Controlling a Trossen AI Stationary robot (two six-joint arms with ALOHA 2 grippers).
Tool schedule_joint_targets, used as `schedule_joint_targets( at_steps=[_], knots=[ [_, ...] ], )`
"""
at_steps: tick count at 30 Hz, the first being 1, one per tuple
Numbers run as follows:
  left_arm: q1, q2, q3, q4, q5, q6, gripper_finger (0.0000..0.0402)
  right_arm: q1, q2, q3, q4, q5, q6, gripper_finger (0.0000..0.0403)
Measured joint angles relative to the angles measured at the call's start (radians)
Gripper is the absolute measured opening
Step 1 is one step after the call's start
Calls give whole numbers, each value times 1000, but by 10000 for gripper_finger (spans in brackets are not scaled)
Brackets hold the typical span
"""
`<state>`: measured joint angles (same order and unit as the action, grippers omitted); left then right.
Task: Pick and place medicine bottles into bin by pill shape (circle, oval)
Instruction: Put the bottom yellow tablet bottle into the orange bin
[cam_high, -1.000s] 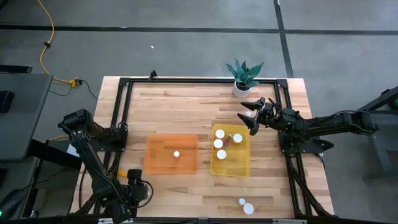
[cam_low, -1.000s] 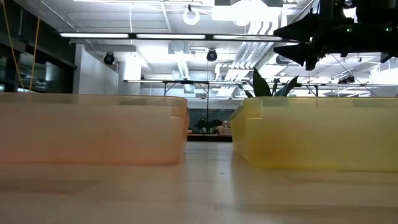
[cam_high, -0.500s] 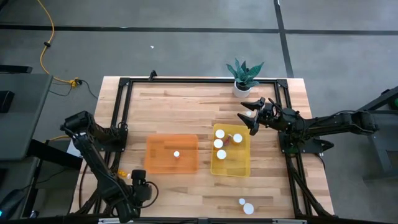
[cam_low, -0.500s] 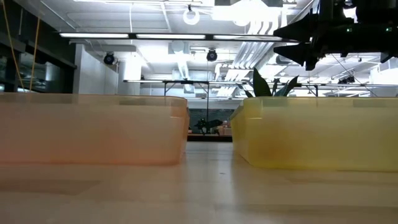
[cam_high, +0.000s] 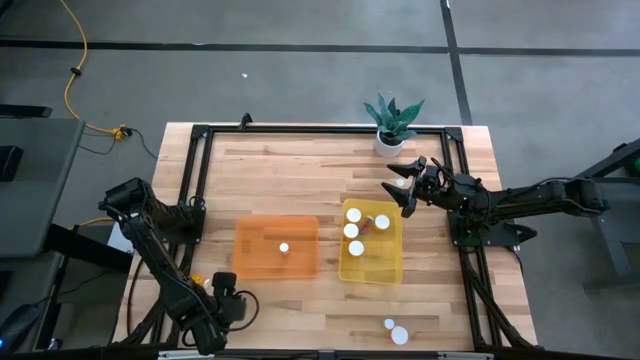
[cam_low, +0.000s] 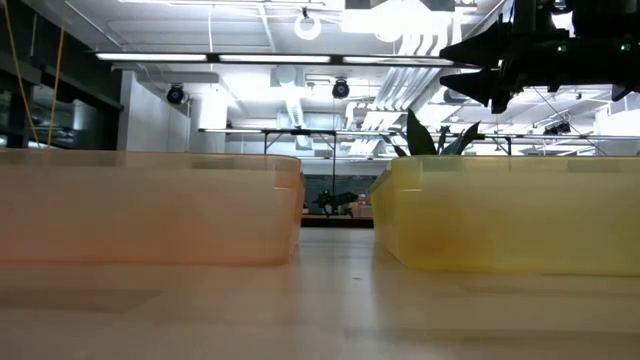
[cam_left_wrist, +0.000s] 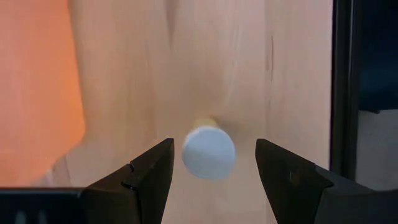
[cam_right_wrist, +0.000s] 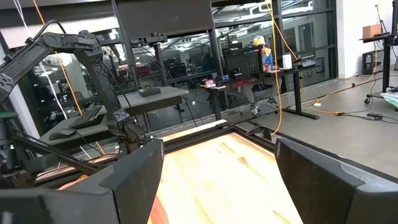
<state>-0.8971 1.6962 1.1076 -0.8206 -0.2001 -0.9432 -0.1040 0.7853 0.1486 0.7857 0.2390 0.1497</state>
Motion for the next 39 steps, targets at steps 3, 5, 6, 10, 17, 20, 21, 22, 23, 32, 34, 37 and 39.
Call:
schedule_joint_targets(
  at_steps=[3, 5, 6, 10, 17, 20, 21, 22, 23, 32, 34, 37, 39],
  knots=[
    [1, 0, 0, -3, 30, -15, 213, 0, 0, 0, 0, 0, 0, 301],
    [1, 0, 0, -3, 25, -14, 213, 0, 0, 0, 0, 0, 0, 301],
    [1, 0, 0, -3, 18, -11, 213, 0, 0, 0, 0, 0, 0, 301],
    [1, 0, 0, -3, -7, 12, 213, 0, 0, 0, 0, 0, 0, 301],
    [1, 0, 0, -13, -2, -3, 187, 0, 0, 0, 0, 0, 0, 301],
    [1, 0, 0, -22, 14, -14, 161, 0, 0, 0, 0, 0, 4, 301],
    [1, 0, 0, -24, 14, -15, 152, 0, 0, 0, 0, 0, 4, 301],
    [1, 0, 0, -24, 14, -15, 143, 0, 0, 0, 0, 0, 4, 301],
    [1, 0, 0, -24, 14, -14, 135, 0, 0, 0, 0, 0, 4, 301],
    [8, 0, 0, -23, 1, -6, 105, 0, 0, 0, 0, 0, 7, 301],
    [17, 0, 0, -23, 6, 6, 108, 0, 0, 0, 0, 0, 7, 301],
    [31, -14, 6, -29, 6, 62, 108, 0, 0, 0, 0, 0, 7, 301],
    [51, -38, 27, -31, -18, 126, 107, 0, 0, 0, 0, 0, 4, 301]
  ],
)
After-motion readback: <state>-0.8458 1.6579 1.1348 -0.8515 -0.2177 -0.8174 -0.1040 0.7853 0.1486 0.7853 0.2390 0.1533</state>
